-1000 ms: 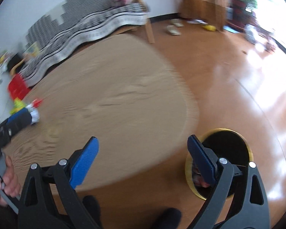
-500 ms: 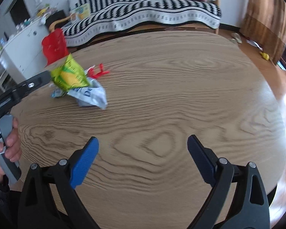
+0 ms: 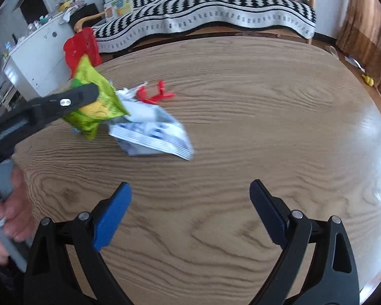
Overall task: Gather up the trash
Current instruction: 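Grasp the yellow-green snack bag with the left tool while the right tool grasps the white printed paper bag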
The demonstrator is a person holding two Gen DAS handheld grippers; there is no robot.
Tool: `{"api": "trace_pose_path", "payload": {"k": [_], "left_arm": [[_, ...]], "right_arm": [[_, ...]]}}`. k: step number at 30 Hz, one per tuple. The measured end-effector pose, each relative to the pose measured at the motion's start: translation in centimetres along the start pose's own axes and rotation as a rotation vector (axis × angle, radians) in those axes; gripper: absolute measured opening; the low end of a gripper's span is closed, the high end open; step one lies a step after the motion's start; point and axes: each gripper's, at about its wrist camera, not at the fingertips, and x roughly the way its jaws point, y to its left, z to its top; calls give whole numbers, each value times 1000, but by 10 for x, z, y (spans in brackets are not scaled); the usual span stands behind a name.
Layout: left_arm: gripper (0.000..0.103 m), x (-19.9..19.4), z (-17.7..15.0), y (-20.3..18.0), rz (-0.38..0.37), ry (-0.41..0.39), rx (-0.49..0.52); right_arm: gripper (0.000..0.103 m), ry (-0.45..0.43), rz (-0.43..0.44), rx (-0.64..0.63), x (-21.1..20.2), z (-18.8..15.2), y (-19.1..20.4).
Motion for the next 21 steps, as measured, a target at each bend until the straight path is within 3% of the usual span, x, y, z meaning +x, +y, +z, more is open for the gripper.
{"api": "trace_pose_path", "payload": {"k": [7,13,14,15,18,20,21], "left_arm": [[57,-45,-13,47,35,-38,-78],[57,-47,-23,73,61,-17,-121],[57,-47,-23,74,67,-14,-122],[57,-46,-22,75,72,-10,-121],[57,-43,-23,77,84,-4,-121],[57,-43,-25,74,87,0,-117],[57,-42,-25,72,88,1,-113]], "right_arm": [[91,-33,-20,-121,31,23,38],[93,-28,-51,-220,56,40,59],[92,-28,-44,-225,59,40,61],[77,-28,-40,-223,60,41,61],[71,-24,-8,-204,57,41,59],[56,-17,3,-200,52,38,58],[56,-18,2,-197,48,37,57]]}}
